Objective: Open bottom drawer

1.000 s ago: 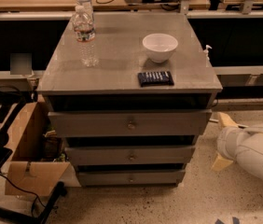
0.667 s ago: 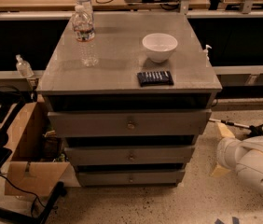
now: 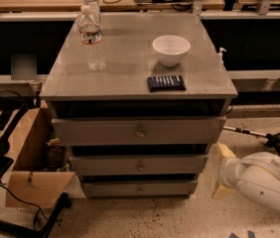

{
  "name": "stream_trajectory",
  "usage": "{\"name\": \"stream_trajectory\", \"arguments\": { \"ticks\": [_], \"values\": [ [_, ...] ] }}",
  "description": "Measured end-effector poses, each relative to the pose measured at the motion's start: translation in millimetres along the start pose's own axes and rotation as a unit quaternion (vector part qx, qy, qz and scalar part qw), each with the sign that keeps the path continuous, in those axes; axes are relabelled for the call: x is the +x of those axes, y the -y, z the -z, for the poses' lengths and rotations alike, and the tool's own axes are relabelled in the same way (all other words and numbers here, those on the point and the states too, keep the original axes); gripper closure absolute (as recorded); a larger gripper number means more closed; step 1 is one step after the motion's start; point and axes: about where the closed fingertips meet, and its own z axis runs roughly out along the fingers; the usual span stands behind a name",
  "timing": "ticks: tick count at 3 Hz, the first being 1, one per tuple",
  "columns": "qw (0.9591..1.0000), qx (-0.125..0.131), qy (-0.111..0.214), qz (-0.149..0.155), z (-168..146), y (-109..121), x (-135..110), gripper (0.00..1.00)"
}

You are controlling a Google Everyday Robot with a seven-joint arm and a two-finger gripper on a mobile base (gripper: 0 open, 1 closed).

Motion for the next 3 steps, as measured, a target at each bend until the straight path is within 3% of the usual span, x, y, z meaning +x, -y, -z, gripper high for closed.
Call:
{"name": "stream_trajectory", "arguments": {
  "ticks": [1,3],
  "values": [
    [0.9978,-0.056,0.037,0.003,-52,-57,-24,0.0],
    [0.9889,-0.124,0.081,0.014,-153,-130,-56,0.0]
  ]
}}
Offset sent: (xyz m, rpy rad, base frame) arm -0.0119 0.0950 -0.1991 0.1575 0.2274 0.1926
